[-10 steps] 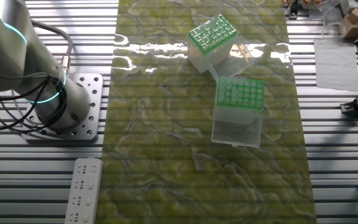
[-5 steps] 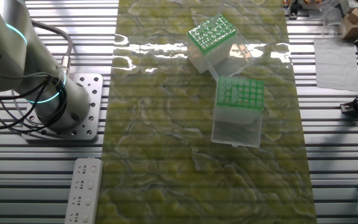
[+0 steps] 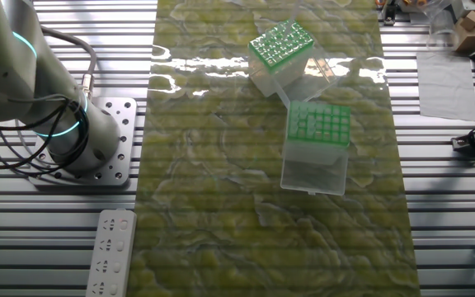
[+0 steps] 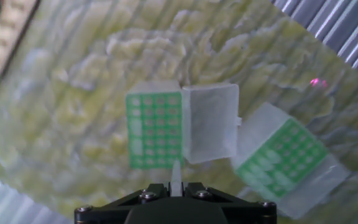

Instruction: Transfer all large pipette tips from one holder to another

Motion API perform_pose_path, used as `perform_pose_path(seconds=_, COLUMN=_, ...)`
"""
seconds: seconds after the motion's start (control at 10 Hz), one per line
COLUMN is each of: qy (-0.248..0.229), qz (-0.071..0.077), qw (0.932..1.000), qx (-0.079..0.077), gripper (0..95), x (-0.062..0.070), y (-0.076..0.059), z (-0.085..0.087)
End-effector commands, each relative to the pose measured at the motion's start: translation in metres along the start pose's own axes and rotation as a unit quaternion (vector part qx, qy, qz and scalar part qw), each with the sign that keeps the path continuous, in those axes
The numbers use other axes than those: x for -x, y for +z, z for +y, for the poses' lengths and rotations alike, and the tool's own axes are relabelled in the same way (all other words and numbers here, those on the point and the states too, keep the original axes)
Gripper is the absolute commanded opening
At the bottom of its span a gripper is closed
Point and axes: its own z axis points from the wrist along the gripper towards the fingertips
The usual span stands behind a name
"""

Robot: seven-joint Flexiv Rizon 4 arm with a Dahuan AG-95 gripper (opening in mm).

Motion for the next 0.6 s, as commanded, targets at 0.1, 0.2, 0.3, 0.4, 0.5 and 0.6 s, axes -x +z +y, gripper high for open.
perform_pose_path(seconds=0.1, qy=-0.067, qz=0.013, qw=0.9974, qx=-0.025, gripper=0.0, x=-0.0139, y=0.0072, z=-0.0256)
perform_pose_path(seconds=0.2, qy=-0.065, qz=0.013, qw=0.9974, qx=-0.026, gripper=0.0, x=-0.0129, y=0.0072, z=-0.0263)
perform_pose_path(seconds=0.3, qy=-0.063, qz=0.014, qw=0.9975, qx=-0.028, gripper=0.0, x=-0.0129, y=0.0072, z=-0.0263)
perform_pose_path(seconds=0.4, qy=-0.057, qz=0.015, qw=0.9978, qx=-0.030, gripper=0.0, x=-0.0129, y=0.0072, z=-0.0263)
perform_pose_path(seconds=0.5, qy=-0.042, qz=0.018, qw=0.9984, qx=-0.034, gripper=0.0, x=-0.0129, y=0.0072, z=-0.0263)
perform_pose_path(seconds=0.6, qy=-0.022, qz=0.020, qw=0.9988, qx=-0.038, gripper=0.0, x=-0.0129, y=0.0072, z=-0.0263)
